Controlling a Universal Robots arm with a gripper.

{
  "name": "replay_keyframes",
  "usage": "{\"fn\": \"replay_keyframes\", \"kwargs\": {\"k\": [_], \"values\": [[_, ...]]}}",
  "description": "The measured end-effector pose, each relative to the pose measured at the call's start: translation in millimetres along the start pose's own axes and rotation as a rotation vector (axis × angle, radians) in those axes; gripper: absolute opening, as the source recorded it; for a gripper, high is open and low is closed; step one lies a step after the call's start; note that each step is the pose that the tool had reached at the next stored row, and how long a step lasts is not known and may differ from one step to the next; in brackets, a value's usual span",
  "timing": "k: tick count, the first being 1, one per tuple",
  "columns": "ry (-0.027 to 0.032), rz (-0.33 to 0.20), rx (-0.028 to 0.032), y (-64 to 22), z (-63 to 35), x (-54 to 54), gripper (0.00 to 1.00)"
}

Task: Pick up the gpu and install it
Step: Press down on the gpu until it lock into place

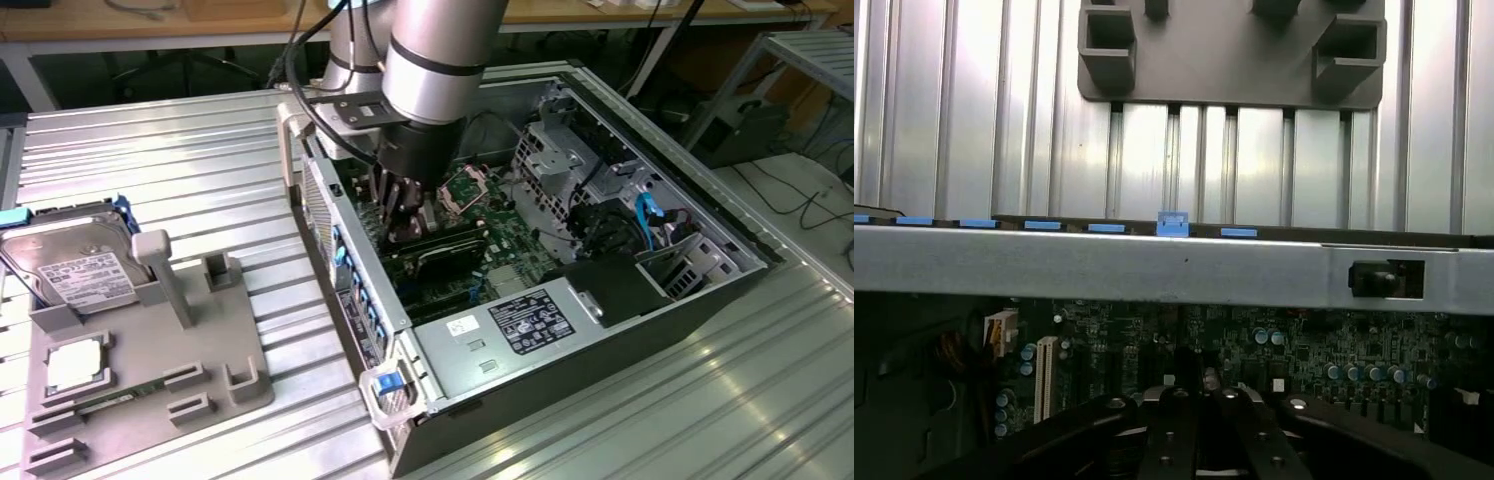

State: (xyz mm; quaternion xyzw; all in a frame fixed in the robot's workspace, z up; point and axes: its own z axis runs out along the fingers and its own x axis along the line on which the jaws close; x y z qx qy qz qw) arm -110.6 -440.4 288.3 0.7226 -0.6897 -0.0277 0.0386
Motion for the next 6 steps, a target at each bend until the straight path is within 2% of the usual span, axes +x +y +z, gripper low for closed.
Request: {"fn": "replay_keyframes", "kwargs": {"k": [6], "values": [[0.0004, 0.0, 0.0, -0.1, 0.0, 0.0, 0.11]]}}
